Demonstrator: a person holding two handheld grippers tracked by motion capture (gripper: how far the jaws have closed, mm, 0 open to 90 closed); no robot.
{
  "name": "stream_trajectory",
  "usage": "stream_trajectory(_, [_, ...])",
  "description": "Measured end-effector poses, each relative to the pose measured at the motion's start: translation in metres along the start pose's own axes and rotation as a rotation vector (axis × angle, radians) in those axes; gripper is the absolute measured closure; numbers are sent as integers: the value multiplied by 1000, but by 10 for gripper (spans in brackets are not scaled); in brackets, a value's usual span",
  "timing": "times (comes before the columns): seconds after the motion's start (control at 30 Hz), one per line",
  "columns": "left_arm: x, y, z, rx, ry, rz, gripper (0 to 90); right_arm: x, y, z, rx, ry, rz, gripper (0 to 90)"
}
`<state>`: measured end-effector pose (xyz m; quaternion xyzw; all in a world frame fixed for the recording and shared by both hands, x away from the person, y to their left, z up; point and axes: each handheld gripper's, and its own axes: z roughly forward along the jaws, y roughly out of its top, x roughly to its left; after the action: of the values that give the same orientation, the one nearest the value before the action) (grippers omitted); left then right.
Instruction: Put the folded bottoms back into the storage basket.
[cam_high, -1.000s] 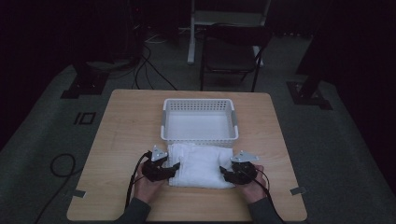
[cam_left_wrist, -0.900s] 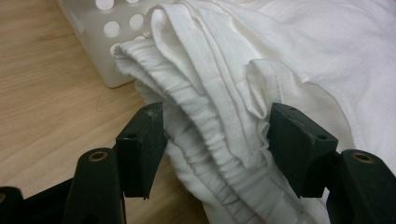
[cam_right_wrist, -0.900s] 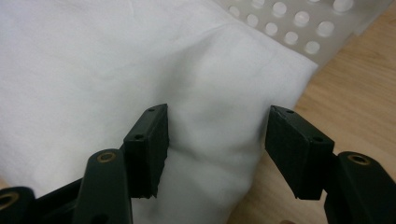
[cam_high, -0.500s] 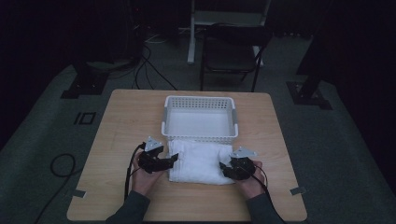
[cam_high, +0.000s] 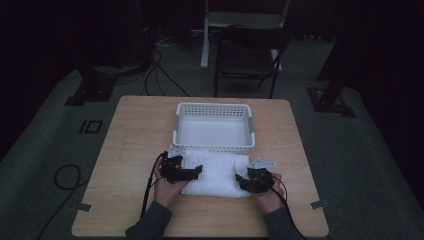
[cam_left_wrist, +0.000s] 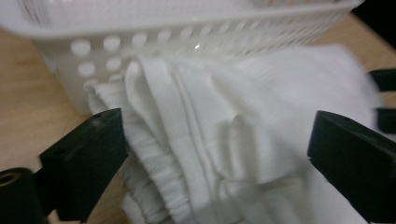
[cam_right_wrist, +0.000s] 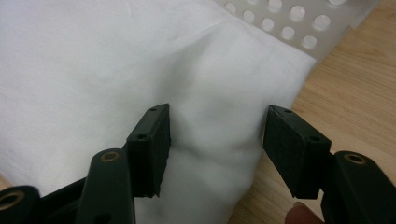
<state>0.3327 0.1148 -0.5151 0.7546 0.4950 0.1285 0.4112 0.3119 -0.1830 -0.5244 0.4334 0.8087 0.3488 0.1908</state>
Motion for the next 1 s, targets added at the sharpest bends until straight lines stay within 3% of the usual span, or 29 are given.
stream_trajectory(0.1, [2, -7, 7, 32, 32, 22, 28, 0, 0, 0, 2, -2, 3, 397])
stream_trajectory(0.17, [6, -11, 11, 42, 6, 25, 46, -1, 0, 0, 3, -2, 5, 392])
stream_trajectory(0.33, [9, -14, 15, 39, -2, 30, 46, 1, 0, -2, 0, -5, 8, 391])
stream_trajectory(0.47, [12, -17, 18, 28, -10, 9, 45, 2, 2, -9, -34, -21, 9, 361])
stream_trajectory(0.63, [14, -18, 20, 42, -23, -20, 45, 4, 8, -14, -72, 25, 46, 217])
stream_trajectory(0.7, [15, -19, 21, 42, -28, -22, 40, 4, 9, -11, -73, 17, 54, 158])
stream_trajectory(0.8, [18, -20, 24, 44, -41, -30, 25, 0, 8, -2, -49, 25, 92, 104])
stream_trajectory(0.9, [21, -21, 26, 47, -55, -49, 0, -3, 7, 4, -31, 31, 113, 99])
stream_trajectory(0.93, [24, -22, 27, 46, -78, -65, 0, -6, 6, 9, -9, 32, 121, 96])
stream_trajectory(1.0, [24, -22, 27, 48, -78, -63, 0, -8, 5, 14, 19, 43, 144, 93])
